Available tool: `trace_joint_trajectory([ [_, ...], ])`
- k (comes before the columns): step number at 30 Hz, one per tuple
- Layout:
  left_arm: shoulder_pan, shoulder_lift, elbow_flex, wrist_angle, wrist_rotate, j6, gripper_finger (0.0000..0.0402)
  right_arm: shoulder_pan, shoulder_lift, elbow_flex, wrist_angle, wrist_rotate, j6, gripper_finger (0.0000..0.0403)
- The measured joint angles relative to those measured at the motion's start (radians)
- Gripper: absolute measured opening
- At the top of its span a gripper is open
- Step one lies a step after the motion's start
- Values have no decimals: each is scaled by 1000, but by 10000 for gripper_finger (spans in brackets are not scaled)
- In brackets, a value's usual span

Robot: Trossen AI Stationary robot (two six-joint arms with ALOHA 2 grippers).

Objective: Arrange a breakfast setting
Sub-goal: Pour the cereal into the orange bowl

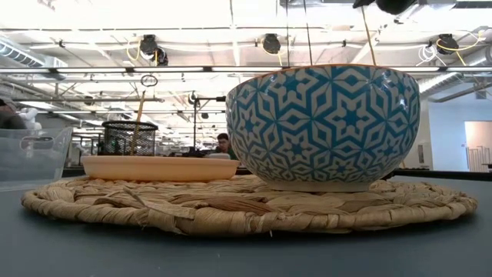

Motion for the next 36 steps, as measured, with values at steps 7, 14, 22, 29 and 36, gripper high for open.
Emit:
trace_joint_trajectory([
  [7,0,0,0,-71,-31,-2,365,-23,-124,1,-246,2,0,128],
  [14,0,1,-1,-118,-104,-14,367,-53,-266,1,-509,4,1,128],
  [22,-1,0,-1,-129,-104,-32,367,-90,-436,0,-798,7,0,128],
  [29,-2,0,-1,-128,-104,-50,367,-98,-530,0,-976,7,0,128],
  [36,-2,0,-1,-128,-104,-113,367,-98,-534,0,-1022,7,1,128],
])
